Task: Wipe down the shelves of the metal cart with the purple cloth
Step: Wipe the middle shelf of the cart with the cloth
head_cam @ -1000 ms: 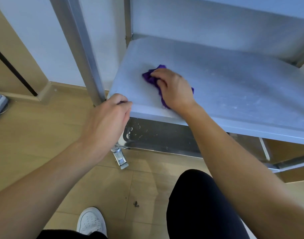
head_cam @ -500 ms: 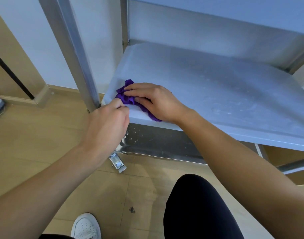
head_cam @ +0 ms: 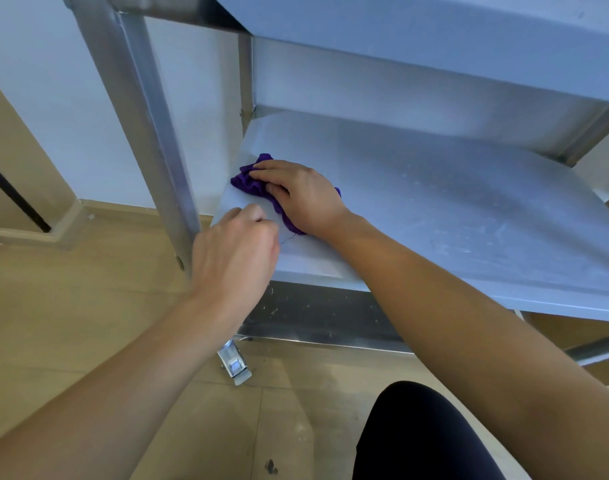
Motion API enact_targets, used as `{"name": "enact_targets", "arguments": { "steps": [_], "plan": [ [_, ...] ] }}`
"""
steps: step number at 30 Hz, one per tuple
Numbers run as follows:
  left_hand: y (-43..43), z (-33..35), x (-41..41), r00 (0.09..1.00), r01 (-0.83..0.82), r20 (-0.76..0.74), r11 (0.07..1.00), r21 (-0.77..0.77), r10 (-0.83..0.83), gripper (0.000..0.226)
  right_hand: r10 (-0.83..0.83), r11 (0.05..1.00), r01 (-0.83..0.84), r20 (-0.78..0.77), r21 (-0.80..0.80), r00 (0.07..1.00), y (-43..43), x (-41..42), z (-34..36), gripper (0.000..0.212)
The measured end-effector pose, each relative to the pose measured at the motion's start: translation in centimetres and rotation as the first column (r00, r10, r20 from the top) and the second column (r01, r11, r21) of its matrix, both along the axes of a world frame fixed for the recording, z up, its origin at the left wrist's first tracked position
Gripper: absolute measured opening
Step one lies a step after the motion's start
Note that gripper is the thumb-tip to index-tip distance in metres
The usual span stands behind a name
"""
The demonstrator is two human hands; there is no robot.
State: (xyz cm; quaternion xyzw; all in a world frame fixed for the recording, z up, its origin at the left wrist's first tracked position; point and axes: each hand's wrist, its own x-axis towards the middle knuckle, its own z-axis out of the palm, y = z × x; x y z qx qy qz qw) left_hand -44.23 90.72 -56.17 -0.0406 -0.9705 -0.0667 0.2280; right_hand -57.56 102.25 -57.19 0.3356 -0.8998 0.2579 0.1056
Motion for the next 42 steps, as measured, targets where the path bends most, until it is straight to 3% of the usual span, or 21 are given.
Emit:
{"name": "enact_targets", "arguments": {
  "steps": [11,19,29,35,42],
  "plan": [
    [-0.3,-1.7,-3.6,0.996,0.086,-0.035,0.987,0.136,-0.082,0.008,-0.270,0.958,0.268,0.007,0.104,0.963,-3.0,-7.3,0.5,0.036],
    [0.1,-1.5,-4.5,0.994,0.100,0.024,0.963,0.249,-0.110,0.019,-0.451,0.889,0.443,0.052,0.115,0.891,-4.3,-11.1,0.9,0.036],
    [-0.7,-1.1,-4.4,0.990,0.126,0.031,0.956,0.266,-0.140,0.020,-0.567,0.823,0.558,0.108,0.102,0.816,-1.5,-10.8,1.6,0.028],
    [0.1,-1.0,-4.6,0.987,0.117,0.078,0.963,0.243,-0.140,0.026,-0.636,0.770,0.619,0.096,0.155,0.766,4.1,-8.5,1.5,0.040],
    [1.0,-0.6,-4.6,0.989,0.060,0.119,0.981,0.185,-0.083,0.027,-0.541,0.829,0.526,0.037,0.187,0.840,7.9,-2.9,1.6,0.035]
  ]
}}
